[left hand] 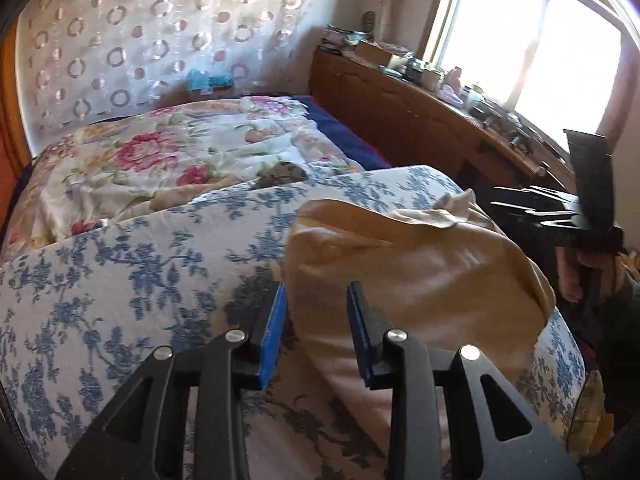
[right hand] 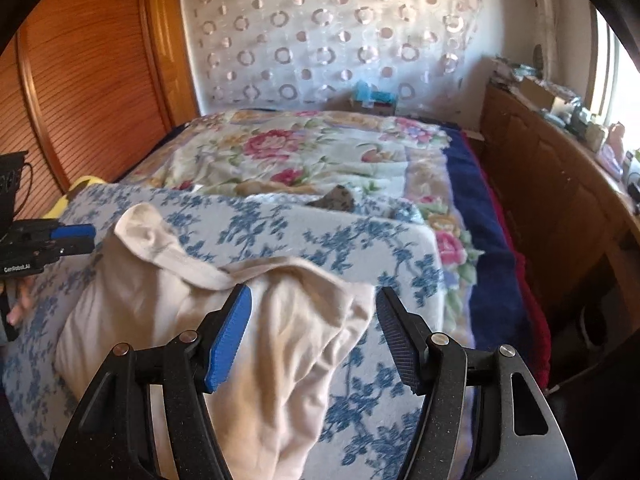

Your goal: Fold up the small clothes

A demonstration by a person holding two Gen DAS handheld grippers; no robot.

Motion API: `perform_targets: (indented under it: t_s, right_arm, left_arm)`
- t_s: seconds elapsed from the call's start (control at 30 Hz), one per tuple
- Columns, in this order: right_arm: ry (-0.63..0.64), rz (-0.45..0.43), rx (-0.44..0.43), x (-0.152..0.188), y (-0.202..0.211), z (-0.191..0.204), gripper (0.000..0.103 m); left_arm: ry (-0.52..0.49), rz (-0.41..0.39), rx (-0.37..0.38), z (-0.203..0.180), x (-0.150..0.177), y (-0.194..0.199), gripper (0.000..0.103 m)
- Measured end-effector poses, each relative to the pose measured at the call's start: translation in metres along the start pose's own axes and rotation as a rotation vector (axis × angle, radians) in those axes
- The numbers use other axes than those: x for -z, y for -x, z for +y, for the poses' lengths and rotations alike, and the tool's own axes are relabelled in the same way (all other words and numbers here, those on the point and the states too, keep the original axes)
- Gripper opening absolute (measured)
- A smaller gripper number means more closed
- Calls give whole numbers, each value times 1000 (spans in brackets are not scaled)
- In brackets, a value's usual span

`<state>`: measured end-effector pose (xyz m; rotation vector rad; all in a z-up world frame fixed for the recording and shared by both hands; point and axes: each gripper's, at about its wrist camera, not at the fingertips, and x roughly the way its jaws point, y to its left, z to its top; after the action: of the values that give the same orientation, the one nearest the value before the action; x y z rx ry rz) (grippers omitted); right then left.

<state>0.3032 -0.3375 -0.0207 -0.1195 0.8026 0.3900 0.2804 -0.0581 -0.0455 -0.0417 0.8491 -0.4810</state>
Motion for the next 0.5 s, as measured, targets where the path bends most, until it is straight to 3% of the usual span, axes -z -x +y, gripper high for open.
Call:
perform_targets:
  t_s: [0.27, 0.33, 0.37, 0.4, 0.47, 0.5]
  right_arm:
    - [-94, 96, -99, -4, -44, -21, 66]
    - [-106, 99, -136, -8, -49, -26, 49]
    - [-110, 102, -158, -10, -51, -27, 21]
    - [-112, 100, -186, -11, -51, -27, 3]
    - [-117, 47, -194, -16, -44, -29, 2]
    - [-135, 9, -145, -18, -38, -32, 1]
  left_arm:
    - [29, 32, 8, 1, -18, -24, 30]
    - [12, 11, 4, 1, -28, -28, 30]
    - [2, 5, -8, 1, -33, -31, 30]
    - [5, 10, -19, 3, -36, -36, 30]
    - [23, 19, -41, 8, -37, -43, 30]
    - [27, 24, -76, 11, -36, -46, 30]
